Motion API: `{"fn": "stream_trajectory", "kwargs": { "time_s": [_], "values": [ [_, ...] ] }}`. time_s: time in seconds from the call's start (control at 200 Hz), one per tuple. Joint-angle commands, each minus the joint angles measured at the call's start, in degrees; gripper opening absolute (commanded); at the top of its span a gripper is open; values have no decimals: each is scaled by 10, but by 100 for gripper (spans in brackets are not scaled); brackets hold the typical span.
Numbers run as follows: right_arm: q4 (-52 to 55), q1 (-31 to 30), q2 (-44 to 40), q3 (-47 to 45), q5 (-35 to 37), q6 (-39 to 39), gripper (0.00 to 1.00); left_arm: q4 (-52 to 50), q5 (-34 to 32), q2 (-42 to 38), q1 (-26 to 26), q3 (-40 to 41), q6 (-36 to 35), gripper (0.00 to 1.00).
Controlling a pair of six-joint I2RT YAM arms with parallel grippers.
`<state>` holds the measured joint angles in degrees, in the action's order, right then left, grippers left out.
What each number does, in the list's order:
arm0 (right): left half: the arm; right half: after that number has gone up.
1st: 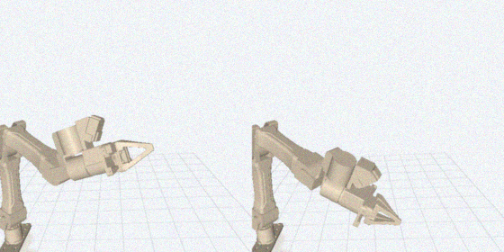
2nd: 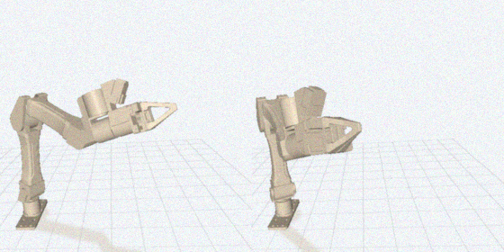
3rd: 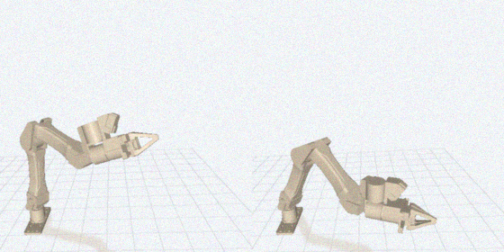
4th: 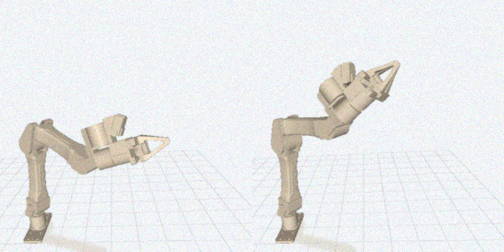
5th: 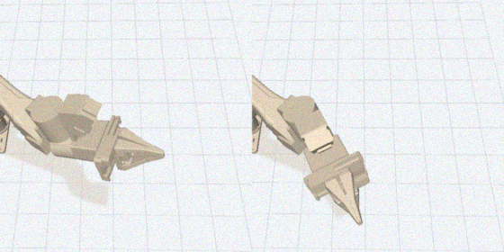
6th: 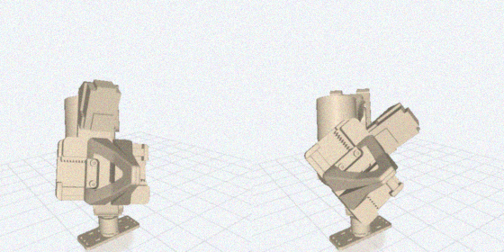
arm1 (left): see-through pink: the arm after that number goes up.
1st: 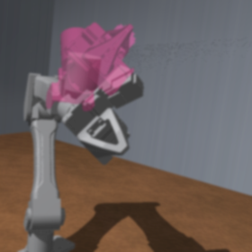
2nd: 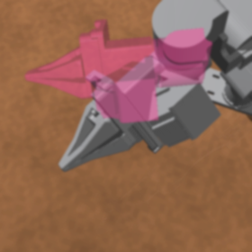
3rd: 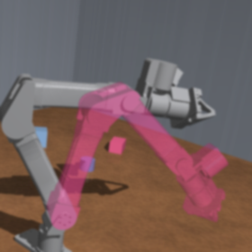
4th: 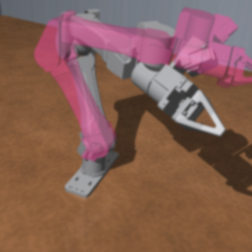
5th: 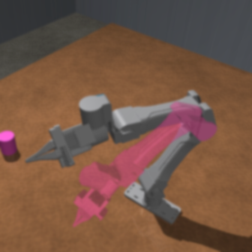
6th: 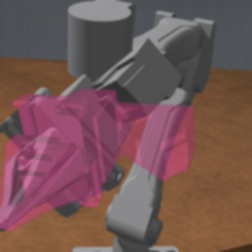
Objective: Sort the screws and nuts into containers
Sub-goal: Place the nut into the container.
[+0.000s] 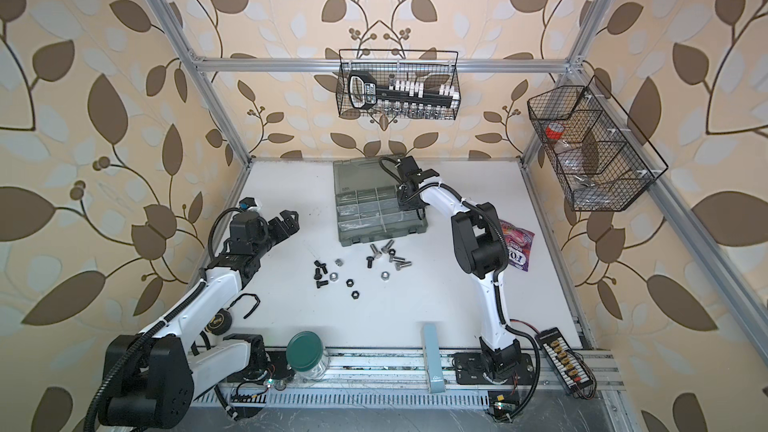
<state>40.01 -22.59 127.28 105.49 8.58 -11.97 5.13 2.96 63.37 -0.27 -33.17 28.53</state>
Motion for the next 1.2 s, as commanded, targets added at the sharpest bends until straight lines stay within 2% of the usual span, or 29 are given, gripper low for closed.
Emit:
{"fn": "stream_trajectory", "kwargs": {
  "time_s": [0.0,0.23,0.54,0.83,1.195],
  "values": [
    [2,1,4,10,-4,7,35,9,4,-1,5,-19,2,99],
    [1,0,-15,8,-9,8,38,6,4,-8,5,-18,2,99],
    [-6,-18,-96,-27,0,-6,39,2,2,-11,5,-20,3,99],
    [-17,-80,-182,-109,26,-16,40,4,-1,-10,5,-21,1,99],
    [-20,-151,-278,-227,22,-45,40,4,0,-16,5,-22,2,99]
  ]
}}
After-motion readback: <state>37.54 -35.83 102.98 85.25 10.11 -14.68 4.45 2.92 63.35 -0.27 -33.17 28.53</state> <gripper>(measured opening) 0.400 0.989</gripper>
